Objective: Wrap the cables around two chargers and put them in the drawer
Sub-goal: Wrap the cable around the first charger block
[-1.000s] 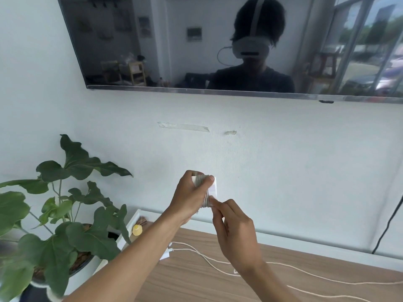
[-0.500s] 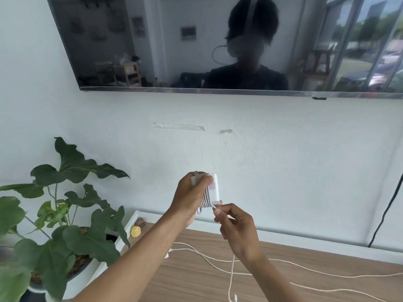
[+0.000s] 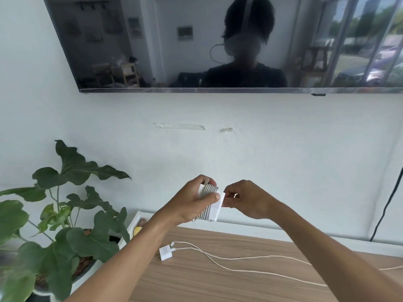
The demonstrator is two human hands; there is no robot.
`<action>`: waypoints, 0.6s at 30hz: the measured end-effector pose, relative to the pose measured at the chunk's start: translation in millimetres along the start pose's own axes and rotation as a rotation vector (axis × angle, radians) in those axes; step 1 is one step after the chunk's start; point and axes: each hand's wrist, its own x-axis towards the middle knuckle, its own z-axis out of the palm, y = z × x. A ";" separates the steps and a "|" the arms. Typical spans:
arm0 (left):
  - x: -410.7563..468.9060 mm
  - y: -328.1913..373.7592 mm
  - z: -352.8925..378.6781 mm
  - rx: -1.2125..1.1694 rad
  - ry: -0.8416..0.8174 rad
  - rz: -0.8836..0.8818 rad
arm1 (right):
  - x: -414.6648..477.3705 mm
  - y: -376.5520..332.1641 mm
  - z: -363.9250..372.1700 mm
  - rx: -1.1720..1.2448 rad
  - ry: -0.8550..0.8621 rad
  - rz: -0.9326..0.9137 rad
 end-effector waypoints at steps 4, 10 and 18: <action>0.2 -5.0 1.3 -0.048 -0.008 -0.025 | 4.7 -11.7 -17.7 0.093 -0.150 0.127; -0.9 -5.5 -4.3 0.068 -0.068 -0.039 | 11.5 -18.2 -30.2 0.192 -0.280 0.308; -4.8 -21.1 2.9 0.188 -0.046 -0.054 | 12.0 -33.5 -47.6 -0.089 -0.278 0.314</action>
